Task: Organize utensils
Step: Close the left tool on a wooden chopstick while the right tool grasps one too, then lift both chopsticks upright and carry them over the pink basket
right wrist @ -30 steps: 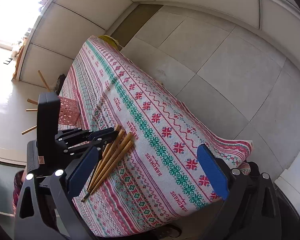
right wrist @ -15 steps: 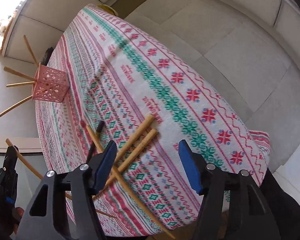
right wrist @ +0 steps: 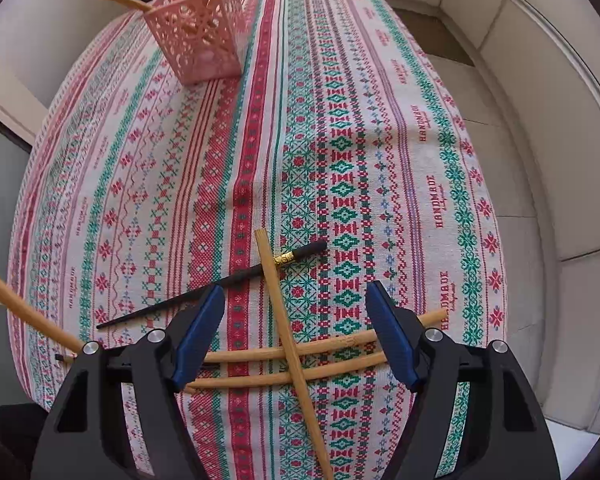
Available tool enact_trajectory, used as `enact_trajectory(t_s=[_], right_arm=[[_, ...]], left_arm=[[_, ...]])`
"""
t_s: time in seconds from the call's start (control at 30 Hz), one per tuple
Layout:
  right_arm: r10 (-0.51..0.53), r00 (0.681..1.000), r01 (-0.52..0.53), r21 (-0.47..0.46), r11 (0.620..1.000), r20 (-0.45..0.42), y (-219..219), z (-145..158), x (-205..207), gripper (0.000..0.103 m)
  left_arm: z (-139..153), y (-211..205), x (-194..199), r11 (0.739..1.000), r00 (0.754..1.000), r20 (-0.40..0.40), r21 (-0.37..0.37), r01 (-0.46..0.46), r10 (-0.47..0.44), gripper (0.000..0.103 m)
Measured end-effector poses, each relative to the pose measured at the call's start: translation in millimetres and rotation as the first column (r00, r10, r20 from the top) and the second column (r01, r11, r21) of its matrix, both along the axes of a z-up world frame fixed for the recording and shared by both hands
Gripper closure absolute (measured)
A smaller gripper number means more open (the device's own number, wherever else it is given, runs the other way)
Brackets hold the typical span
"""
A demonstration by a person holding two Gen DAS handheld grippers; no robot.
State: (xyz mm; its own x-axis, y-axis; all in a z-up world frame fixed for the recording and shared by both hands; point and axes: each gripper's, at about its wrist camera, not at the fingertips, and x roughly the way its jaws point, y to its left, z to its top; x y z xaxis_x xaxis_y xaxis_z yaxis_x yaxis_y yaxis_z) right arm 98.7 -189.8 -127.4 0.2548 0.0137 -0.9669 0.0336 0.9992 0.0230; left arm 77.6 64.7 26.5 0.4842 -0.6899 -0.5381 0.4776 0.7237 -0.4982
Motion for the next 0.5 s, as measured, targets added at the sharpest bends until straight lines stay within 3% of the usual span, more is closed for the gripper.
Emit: enact_trajectory(t_s=[0.03, 0.07, 0.1, 0.27, 0.5], right_arm=[[0.015, 1.0, -0.015, -0.006, 1.0, -0.014, 2, -6, 0, 0.054], [0.034, 0.999, -0.034, -0.001, 0.999, -0.033, 4, -12, 2, 0.08], [0.046, 0.998, -0.046, 0.009, 0.999, -0.052, 6, -18, 3, 0.091], [0.035, 0.999, -0.036, 0.047, 0.998, 0.022, 0, -7, -5, 0.095], [-0.014, 0.986, -0.012, 0.156, 0.988, 0.167, -24, 44, -37, 0.096]], left_arm=[[-2, 2, 0, 1.0, 1.0, 0.007, 0.002, -0.006, 0.006, 0.097], [0, 2, -1, 1.0, 1.0, 0.012, 0.002, -0.013, 0.013, 0.097], [-2, 5, -1, 1.0, 1.0, 0.016, 0.001, -0.019, 0.019, 0.097], [2, 3, -8, 0.998, 0.997, 0.053, 0.028, -0.049, 0.047, 0.097], [12, -17, -28, 0.984, 0.986, 0.14, 0.137, -0.111, 0.091, 0.097]])
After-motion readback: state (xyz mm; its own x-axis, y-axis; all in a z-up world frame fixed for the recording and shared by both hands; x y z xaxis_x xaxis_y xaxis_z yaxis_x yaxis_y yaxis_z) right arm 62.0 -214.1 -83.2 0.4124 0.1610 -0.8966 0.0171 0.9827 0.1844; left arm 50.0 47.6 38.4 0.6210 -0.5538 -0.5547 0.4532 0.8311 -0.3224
